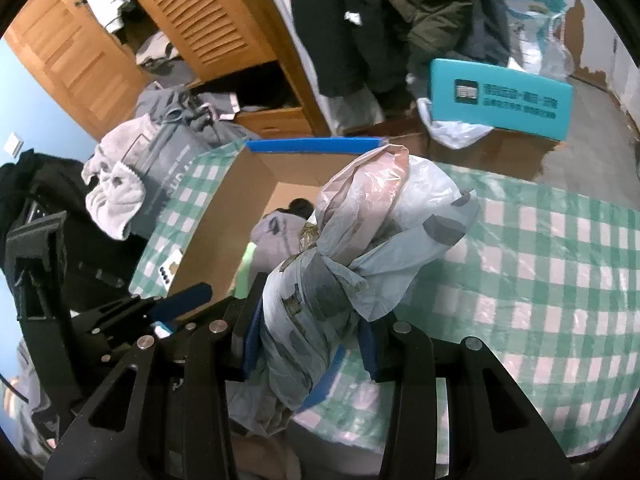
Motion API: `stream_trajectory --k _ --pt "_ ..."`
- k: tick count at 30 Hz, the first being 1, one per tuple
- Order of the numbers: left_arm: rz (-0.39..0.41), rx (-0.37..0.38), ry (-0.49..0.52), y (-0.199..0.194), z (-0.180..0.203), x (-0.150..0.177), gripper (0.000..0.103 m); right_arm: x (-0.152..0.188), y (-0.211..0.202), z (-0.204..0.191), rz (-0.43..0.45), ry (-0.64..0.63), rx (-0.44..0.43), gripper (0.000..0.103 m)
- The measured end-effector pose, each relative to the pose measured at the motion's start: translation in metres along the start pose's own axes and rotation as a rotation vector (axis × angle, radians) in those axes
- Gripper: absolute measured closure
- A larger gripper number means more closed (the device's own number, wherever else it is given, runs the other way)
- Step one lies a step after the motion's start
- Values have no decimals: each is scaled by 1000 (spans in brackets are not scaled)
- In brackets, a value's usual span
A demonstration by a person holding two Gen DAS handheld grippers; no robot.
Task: Organize soft objects
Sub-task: 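Carry the white cloth with the right gripper over the cardboard box, then open the right gripper dropping the white cloth into the box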
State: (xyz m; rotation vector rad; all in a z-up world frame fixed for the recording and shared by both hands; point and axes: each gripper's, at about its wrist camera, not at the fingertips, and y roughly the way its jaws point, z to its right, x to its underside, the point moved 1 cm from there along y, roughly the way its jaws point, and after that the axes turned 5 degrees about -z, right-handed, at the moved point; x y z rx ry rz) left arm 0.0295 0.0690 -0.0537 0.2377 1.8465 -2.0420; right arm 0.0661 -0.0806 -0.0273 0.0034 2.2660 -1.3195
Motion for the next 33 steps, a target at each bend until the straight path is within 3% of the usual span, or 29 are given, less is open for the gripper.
stream_trajectory --k 13,18,21,26,29,33 --pt "-25 -39 -92 11 -48 1 70 -12 52 -38 -97 -70 -3 64" --pt "-43 -51 -132 14 -64 2 70 -16 68 -48 -131 -101 28 61" --pt "-34 -54 -141 12 -68 3 70 -20 70 -49 -131 -97 40 53" --pt "-30 -54 -161 10 -73 2 59 -24 64 -44 -107 -72 50 42" --pt "-32 -50 -164 9 -73 1 57 -26 56 -39 -85 -54 59 39" --pt "-20 -49 -164 4 -71 1 46 -27 44 -31 -61 -27 58 38"
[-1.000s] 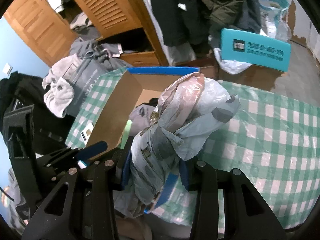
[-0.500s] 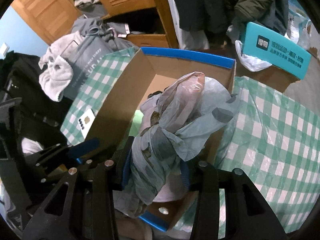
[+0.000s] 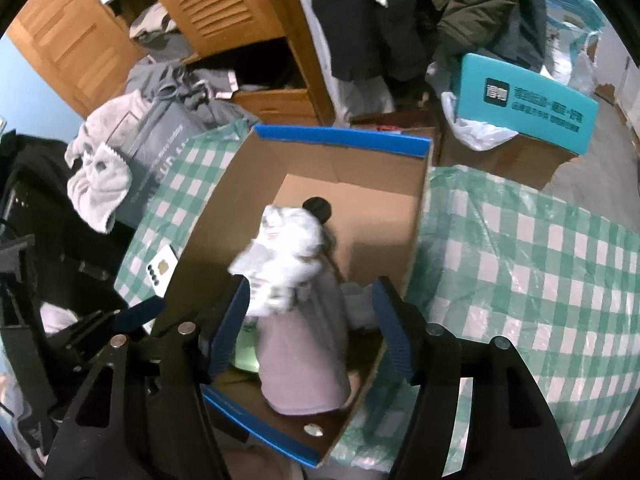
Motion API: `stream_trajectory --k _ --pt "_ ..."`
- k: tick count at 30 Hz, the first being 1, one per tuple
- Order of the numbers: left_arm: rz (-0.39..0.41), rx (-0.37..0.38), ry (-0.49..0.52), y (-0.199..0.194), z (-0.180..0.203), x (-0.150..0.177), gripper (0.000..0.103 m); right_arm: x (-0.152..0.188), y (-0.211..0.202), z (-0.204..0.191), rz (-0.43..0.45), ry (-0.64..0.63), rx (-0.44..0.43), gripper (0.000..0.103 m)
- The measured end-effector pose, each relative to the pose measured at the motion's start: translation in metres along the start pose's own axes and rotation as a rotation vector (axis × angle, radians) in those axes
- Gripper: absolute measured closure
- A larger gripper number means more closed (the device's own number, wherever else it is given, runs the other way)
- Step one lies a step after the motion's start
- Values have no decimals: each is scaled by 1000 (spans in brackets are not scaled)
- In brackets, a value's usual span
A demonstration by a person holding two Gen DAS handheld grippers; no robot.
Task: Organize soft objects
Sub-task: 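Open the right gripper dropping the white cloth into the box, then withdraw both open tools up from the cardboard box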
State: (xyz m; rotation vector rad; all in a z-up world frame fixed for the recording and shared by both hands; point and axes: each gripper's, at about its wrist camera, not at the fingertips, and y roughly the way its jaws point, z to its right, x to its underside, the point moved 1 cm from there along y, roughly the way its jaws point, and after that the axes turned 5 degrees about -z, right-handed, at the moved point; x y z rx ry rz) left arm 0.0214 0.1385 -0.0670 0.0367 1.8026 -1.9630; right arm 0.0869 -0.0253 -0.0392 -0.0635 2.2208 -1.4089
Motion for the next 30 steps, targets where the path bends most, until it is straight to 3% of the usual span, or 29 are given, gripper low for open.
stream_trajectory --k 9,12,21,30 --pt "6 11 30 -9 14 1 43 10 -28 14 54 27 11 37" --pt "22 13 44 -15 21 2 28 14 -36 18 68 27 37 37" --pt "87 42 108 -36 47 6 27 33 -59 33 119 21 91 37" --pt "160 17 193 -50 76 11 23 51 -82 49 169 23 158 37"
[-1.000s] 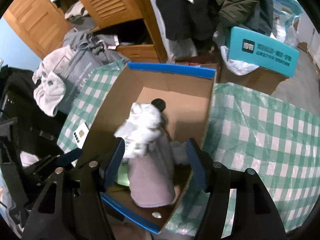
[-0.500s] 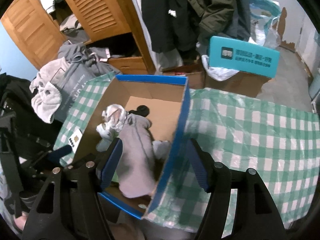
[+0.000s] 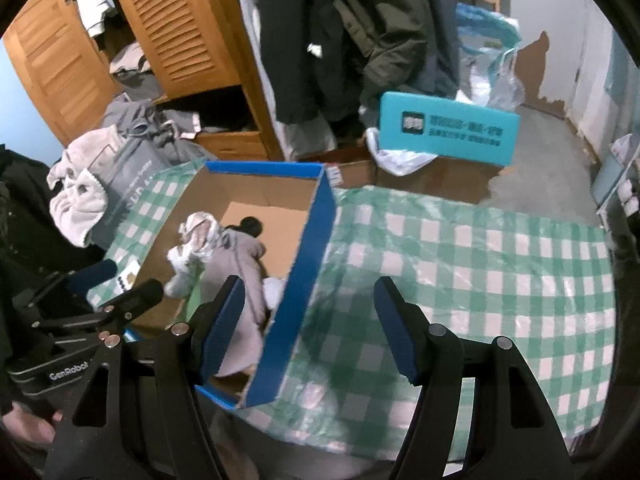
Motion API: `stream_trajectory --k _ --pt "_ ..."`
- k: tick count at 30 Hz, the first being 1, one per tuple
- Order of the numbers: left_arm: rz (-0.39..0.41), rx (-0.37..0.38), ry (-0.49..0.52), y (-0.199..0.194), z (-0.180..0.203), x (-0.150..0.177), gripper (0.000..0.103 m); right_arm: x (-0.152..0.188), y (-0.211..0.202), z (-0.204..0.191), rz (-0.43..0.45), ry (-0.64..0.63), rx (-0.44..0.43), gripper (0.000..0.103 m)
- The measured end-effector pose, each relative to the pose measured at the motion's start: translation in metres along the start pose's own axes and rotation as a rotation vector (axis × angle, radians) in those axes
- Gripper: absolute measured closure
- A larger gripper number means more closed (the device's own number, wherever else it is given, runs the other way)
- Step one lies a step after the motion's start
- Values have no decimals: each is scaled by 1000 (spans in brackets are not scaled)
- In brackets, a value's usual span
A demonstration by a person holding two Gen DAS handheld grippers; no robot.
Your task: Organize soft objects
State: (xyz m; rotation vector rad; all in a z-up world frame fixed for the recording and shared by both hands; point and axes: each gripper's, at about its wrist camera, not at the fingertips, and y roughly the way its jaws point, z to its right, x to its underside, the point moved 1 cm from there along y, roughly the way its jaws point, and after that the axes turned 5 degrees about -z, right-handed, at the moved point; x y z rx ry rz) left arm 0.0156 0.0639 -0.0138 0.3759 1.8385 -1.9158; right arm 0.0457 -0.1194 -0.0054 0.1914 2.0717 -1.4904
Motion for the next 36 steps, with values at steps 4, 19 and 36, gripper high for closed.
stream_trajectory --k 4,19,36 --pt "13 -13 28 -2 10 -1 23 3 -8 8 23 2 29 37" --pt "30 -27 50 1 30 -3 23 8 -13 23 45 13 56 37" --pt "9 -22 47 5 32 -2 23 9 -12 27 44 14 55 37"
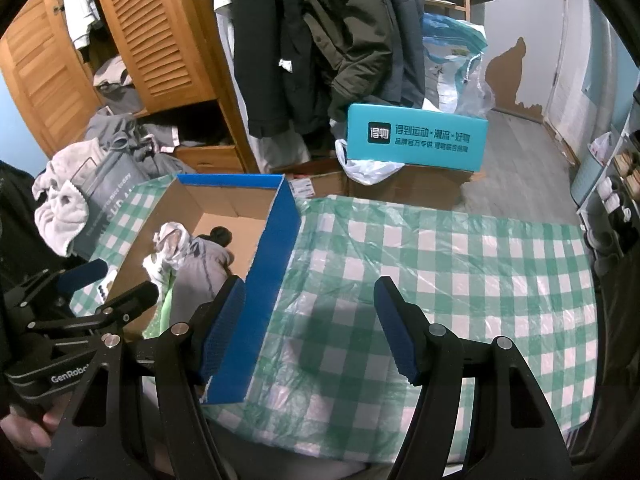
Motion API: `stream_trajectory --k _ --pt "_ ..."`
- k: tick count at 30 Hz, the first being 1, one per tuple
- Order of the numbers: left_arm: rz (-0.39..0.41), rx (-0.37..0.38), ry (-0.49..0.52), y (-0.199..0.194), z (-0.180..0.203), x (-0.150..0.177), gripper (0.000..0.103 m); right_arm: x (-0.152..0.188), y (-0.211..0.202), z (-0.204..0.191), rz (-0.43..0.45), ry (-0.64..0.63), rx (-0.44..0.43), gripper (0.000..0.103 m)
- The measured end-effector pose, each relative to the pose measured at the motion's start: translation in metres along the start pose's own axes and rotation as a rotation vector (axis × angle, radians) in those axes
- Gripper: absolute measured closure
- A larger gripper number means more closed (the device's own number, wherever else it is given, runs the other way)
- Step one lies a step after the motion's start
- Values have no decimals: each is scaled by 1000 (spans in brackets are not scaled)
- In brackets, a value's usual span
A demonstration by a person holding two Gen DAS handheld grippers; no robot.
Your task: Organize soft objects
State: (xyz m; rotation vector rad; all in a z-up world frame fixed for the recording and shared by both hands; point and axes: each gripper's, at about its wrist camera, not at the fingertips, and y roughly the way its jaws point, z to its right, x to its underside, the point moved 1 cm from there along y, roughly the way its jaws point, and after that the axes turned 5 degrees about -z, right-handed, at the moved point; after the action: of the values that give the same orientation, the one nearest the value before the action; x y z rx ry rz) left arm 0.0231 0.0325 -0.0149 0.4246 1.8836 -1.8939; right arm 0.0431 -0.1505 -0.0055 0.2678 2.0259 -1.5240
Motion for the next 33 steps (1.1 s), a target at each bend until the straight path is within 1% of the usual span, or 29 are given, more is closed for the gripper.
stream_trajectory --k 33 --pt "-7 -1 -4 0 -2 6 23 1 0 0 0 0 1 37"
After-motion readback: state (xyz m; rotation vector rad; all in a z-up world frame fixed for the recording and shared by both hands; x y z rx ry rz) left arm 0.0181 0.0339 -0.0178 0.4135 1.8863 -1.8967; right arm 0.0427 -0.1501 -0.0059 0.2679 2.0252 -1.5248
